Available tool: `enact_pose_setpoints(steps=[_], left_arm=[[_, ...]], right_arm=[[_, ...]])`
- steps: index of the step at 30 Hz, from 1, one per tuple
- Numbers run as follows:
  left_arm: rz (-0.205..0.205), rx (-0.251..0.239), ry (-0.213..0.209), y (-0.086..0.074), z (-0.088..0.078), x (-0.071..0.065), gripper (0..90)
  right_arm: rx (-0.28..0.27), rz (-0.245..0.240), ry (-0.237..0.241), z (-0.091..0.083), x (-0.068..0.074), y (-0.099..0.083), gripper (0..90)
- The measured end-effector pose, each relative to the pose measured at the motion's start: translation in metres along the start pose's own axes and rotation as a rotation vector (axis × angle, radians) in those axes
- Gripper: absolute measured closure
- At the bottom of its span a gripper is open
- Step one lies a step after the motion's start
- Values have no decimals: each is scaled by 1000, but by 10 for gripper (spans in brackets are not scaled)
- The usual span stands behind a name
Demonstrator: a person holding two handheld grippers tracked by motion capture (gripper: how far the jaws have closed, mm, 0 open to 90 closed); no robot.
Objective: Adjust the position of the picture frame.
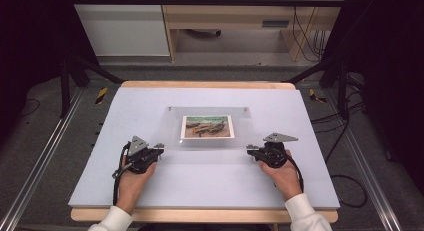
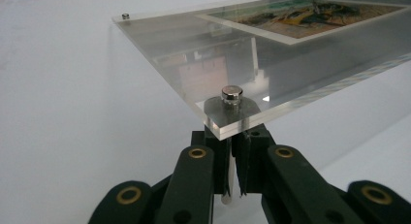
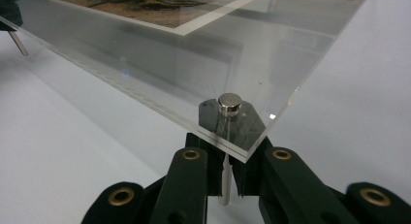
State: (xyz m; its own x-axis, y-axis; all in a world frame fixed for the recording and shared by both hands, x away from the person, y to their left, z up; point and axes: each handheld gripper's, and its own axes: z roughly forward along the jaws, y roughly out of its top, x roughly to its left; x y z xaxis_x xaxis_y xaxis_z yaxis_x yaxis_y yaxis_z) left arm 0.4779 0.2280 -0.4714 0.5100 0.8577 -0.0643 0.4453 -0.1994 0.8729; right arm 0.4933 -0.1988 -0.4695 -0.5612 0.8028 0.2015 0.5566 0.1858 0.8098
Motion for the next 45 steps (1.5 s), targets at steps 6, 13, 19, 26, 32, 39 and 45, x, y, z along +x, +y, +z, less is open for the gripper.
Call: enact_pose_setpoints(steps=[6,13,19,26,32,39,45], left_arm=[[0,11,4,-3,2,0,843],[1,15,2,-4,2,0,844],[3,18,1,-4,3,0,844],[3,17,2,-4,3,0,843],[22,21,8,-4,3,-1,835],[21,21,2,-5,2,0,823],[4,7,6,-4,-3,1,694]], right_arm=[[15,-1,3,2,0,-2,840],[25,-10,4,3,0,-3,839],[26,-8,4,3,0,-3,839],[28,-5,5,3,0,-3,839],[28,-5,5,3,-1,-3,827],[34,10,3,2,-1,-3,811],[30,25,6,-1,-1,-4,665]])
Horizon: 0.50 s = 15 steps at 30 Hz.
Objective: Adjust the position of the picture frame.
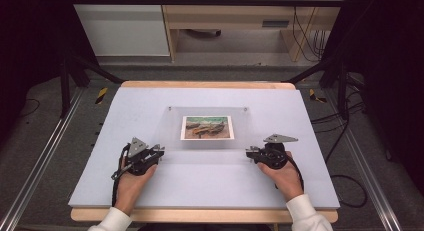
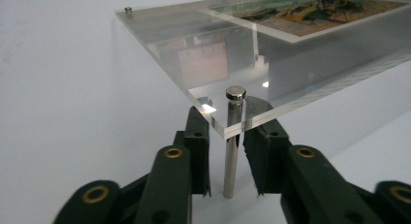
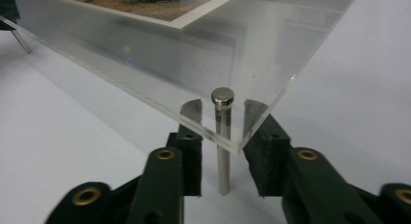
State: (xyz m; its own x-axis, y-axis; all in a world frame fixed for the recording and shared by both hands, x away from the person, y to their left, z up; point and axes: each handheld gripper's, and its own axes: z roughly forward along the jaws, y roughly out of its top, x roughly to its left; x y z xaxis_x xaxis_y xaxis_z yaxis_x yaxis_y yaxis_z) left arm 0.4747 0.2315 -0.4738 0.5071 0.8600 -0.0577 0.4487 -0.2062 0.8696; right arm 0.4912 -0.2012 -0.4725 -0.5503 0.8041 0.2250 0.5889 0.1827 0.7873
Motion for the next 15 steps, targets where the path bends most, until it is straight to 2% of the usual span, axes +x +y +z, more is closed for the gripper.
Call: enact_pose_setpoints(steps=[5,7,9,11,15], left_arm=[[-2,29,-16,-3,-4,-3,489],[-19,33,-28,-3,-6,-4,409],[-28,35,-35,-2,-7,-4,342],[-33,24,-30,-2,-10,-3,296],[-45,12,-30,0,-15,1,226]], right_arm=[[13,-7,10,-8,3,-4,501],[25,-5,3,-11,4,-7,431],[32,-7,-4,-13,5,-8,406],[26,-14,-14,-19,5,-10,343],[7,-26,-30,-25,4,-10,284]])
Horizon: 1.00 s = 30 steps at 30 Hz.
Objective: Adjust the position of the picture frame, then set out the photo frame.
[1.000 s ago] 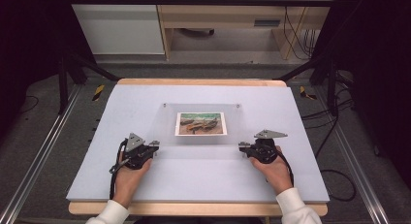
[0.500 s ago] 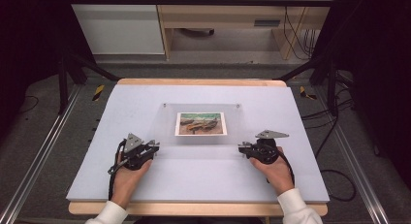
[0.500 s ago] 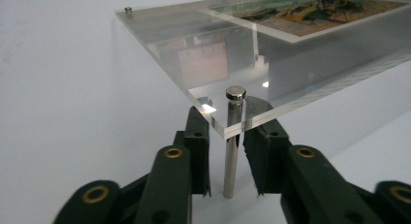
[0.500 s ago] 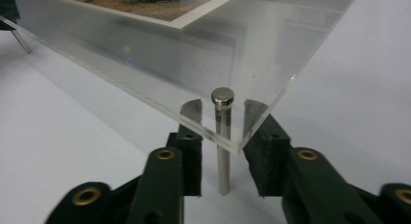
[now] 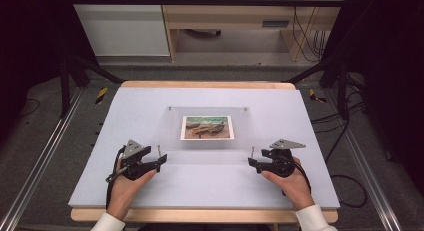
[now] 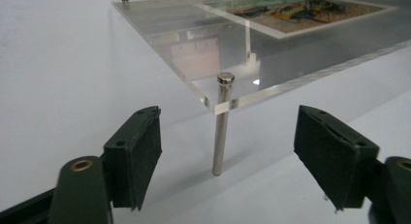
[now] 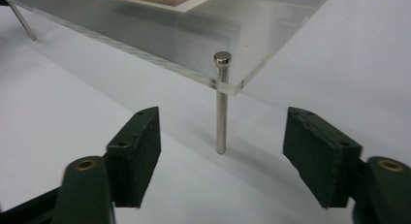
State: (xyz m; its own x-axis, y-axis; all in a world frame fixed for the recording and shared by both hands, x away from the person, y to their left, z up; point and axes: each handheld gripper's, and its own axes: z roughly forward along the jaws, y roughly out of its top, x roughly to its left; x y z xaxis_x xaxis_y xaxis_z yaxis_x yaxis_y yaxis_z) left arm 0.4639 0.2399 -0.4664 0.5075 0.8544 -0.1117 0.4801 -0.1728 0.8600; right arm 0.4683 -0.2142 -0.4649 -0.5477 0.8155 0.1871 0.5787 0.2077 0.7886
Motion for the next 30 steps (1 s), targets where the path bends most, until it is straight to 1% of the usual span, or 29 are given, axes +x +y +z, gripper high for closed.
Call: enact_pose_setpoints(steps=[1,3,4,8,9,10,11,12,13,15,16,17,18,19,20,21,22,23,24,25,26,27,28,29,30], left_arm=[[-8,-9,4,1,-3,3,207],[-12,-15,5,2,-4,4,181],[-14,-20,4,3,-5,5,181],[-20,-38,-8,5,-10,9,127],[-12,-48,-14,7,-12,10,117],[-12,-48,-14,7,-12,10,108],[-9,-57,-23,10,-15,9,101],[-2,-64,-26,12,-17,8,99],[8,-70,-27,15,-18,7,94],[25,-73,-37,24,-21,5,85],[25,-73,-37,24,-21,5,81],[24,-63,-62,34,-20,4,77],[30,-50,-72,40,-18,4,71],[38,-38,-64,48,-14,5,70],[38,-38,-64,48,-14,5,70],[48,-28,-59,54,-10,5,70],[56,-15,-56,57,-7,6,71],[58,12,-49,65,1,9,72],[58,12,-49,65,1,9,76],[29,37,-46,71,12,13,81],[12,44,-50,72,16,15,88],[-7,45,-54,72,18,16,95],[-34,25,-51,69,21,17,103],[-60,26,-50,68,22,16,121],[-60,26,-50,68,22,16,134]], right_arm=[[-8,5,-8,-3,0,0,268],[-14,5,-9,-5,0,-1,259],[-22,-5,-8,-7,-1,-1,249],[-41,-13,-10,-13,1,-1,223],[-56,-15,-11,-17,2,0,207],[-56,-15,-11,-17,2,0,207],[-76,-26,-14,-20,4,2,175],[-82,-40,-17,-23,6,4,155],[-93,-58,-20,-25,7,6,152],[-117,-60,-19,-27,9,13,149],[-117,-60,-19,-27,9,13,149],[-132,-73,-17,-26,9,23,150],[-129,-74,-21,-24,9,29,158],[-131,-71,-28,-22,9,34,188],[-131,-71,-28,-22,9,34,188],[-131,-68,-29,-18,9,42,218],[-124,-73,-29,-14,8,47,219],[-115,-73,-39,-9,7,55,220],[-110,-74,-38,-5,5,60,223],[-100,-59,-39,0,4,64,229],[-95,-46,-36,4,2,67,234],[-96,-39,-35,8,-1,69,244],[-101,-21,-27,11,-2,70,255],[-112,-9,-23,13,-3,69,268],[-115,6,-22,15,-5,67,283]])
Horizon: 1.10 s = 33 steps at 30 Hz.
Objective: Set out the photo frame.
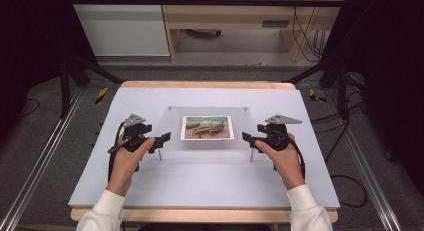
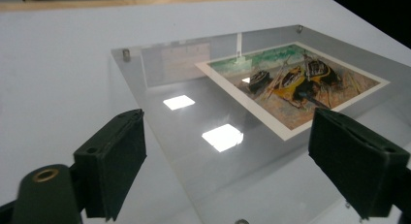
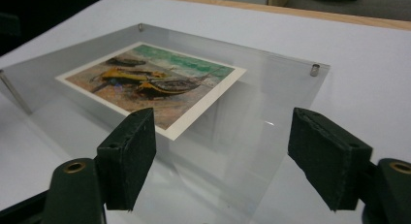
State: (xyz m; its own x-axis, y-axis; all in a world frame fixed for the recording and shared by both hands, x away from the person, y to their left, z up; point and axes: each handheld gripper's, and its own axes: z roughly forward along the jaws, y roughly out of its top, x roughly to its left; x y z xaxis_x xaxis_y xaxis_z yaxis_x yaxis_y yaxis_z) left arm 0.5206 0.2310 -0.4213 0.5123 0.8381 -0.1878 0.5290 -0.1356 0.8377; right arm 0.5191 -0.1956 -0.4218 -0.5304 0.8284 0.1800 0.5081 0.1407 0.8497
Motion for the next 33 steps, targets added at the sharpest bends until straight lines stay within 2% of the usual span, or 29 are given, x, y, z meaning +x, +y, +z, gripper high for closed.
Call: enact_pose_setpoints(steps=[2,3,6,7,10,11,15,17,20,22,23,26,27,28,30,33], left_arm=[[-3,-10,2,-6,-2,-3,134],[-4,-11,1,-8,-3,-3,134],[4,-13,8,-11,-4,-1,143],[-17,-15,14,-13,-3,2,150],[-35,-10,6,-15,-2,4,151],[-41,5,3,-17,1,5,152],[-40,28,-6,-19,5,4,157],[-38,35,-7,-21,8,2,173],[-40,45,-14,-22,9,1,182],[-42,59,-30,-23,11,1,186],[-58,62,-50,-24,12,1,190],[-77,63,-58,-24,12,2,188],[-99,63,-70,-25,13,4,188],[-99,63,-70,-25,13,4,186],[-127,69,-90,-26,13,7,185],[-144,71,-102,-27,14,9,184]], right_arm=[[36,6,-1,2,-1,-4,308],[31,27,-3,2,-2,-6,330],[45,36,3,3,-5,-9,335],[62,35,-3,4,-7,-12,334],[69,53,5,4,-8,-15,328],[75,71,19,6,-8,-16,322],[99,94,24,11,-9,-19,313],[98,126,53,12,-11,-21,311],[96,129,60,12,-12,-21,307],[100,150,73,12,-13,-22,300],[104,168,82,12,-14,-23,298],[106,179,87,13,-15,-23,294],[106,180,84,13,-14,-23,292],[106,180,84,13,-14,-23,292],[107,184,80,13,-14,-23,291],[124,209,87,11,-12,-23,278]])
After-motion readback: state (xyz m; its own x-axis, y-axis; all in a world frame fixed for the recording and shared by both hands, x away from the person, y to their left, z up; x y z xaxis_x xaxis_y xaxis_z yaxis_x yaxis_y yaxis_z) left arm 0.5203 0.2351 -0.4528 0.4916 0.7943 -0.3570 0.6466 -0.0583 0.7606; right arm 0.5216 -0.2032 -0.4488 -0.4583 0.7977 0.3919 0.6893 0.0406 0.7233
